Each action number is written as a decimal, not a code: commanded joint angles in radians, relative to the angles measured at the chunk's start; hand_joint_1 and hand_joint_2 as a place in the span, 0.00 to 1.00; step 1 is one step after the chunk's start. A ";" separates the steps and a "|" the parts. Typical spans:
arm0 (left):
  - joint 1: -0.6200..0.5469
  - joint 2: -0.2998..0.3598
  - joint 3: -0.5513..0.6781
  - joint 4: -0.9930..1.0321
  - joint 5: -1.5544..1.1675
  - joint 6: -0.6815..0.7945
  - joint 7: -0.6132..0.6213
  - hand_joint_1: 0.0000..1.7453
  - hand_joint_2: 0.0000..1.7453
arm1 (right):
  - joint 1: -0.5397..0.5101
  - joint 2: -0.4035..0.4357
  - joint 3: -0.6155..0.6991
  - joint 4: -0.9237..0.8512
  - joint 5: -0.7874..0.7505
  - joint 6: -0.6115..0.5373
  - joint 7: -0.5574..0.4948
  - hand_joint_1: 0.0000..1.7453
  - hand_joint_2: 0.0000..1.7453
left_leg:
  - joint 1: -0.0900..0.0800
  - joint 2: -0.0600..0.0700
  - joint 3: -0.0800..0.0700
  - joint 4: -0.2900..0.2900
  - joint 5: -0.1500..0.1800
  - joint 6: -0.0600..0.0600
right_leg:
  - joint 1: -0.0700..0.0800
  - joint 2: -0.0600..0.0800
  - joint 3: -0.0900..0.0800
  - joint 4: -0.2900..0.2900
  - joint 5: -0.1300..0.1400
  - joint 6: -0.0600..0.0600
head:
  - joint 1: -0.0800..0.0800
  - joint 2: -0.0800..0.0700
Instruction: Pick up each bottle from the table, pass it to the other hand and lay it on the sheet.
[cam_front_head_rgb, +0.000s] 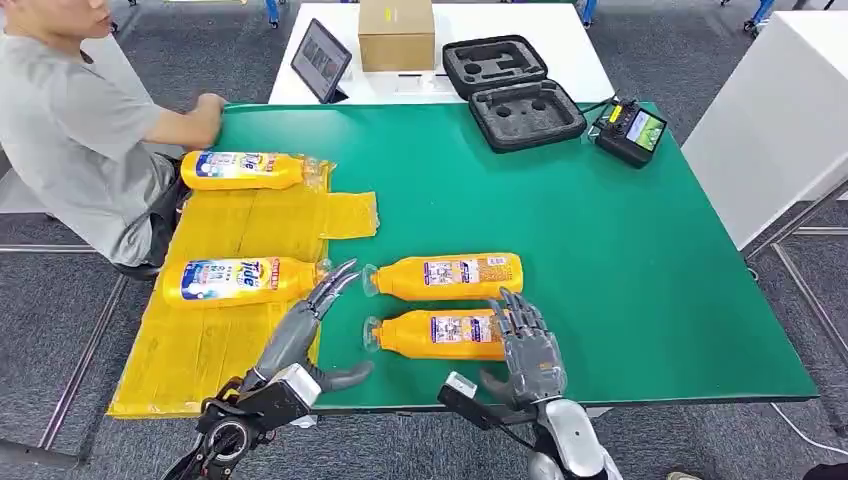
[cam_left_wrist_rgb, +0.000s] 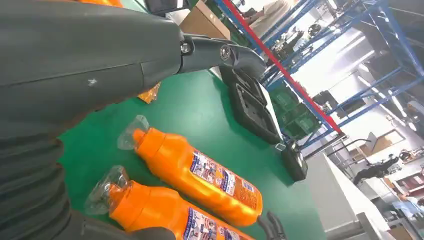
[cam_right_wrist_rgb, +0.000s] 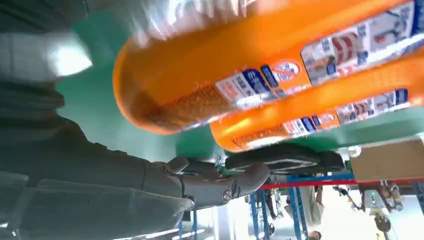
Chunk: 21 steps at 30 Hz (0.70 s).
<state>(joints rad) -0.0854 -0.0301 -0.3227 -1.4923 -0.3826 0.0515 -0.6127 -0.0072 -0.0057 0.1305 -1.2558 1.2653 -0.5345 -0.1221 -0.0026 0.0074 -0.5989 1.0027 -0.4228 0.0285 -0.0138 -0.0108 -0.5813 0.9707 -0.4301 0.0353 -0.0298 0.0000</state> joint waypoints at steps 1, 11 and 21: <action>-0.037 -0.019 -0.019 0.070 -0.013 -0.010 0.004 0.00 1.00 | -0.099 0.045 -0.044 0.202 -0.008 -0.021 -0.048 0.00 1.00 | 0.001 0.000 0.002 -0.001 0.000 -0.001 | 0.001 0.001 0.002 -0.001 0.000 -0.001 | 0.000 0.000; -0.038 -0.016 -0.016 0.078 -0.013 -0.010 0.004 0.00 1.00 | -0.114 0.054 -0.034 0.221 -0.009 -0.013 -0.062 0.00 1.00 | 0.001 0.000 0.004 -0.001 -0.001 -0.002 | 0.001 0.001 0.003 -0.001 -0.001 -0.002 | 0.000 0.000; -0.046 -0.018 -0.011 0.088 -0.017 -0.006 0.002 0.00 1.00 | -0.157 0.050 -0.030 0.323 -0.046 0.020 -0.091 1.00 1.00 | 0.001 0.000 0.003 0.000 0.000 -0.002 | 0.001 0.001 0.003 -0.001 0.000 -0.001 | 0.000 0.000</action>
<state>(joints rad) -0.0941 -0.0439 -0.3315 -1.4733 -0.3948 0.0446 -0.6130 -0.1023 0.0294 0.1156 -1.0784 1.2421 -0.5413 -0.1957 -0.0026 0.0073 -0.5988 1.0028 -0.4227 0.0286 -0.0138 -0.0108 -0.5812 0.9708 -0.4300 0.0353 -0.0294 0.0000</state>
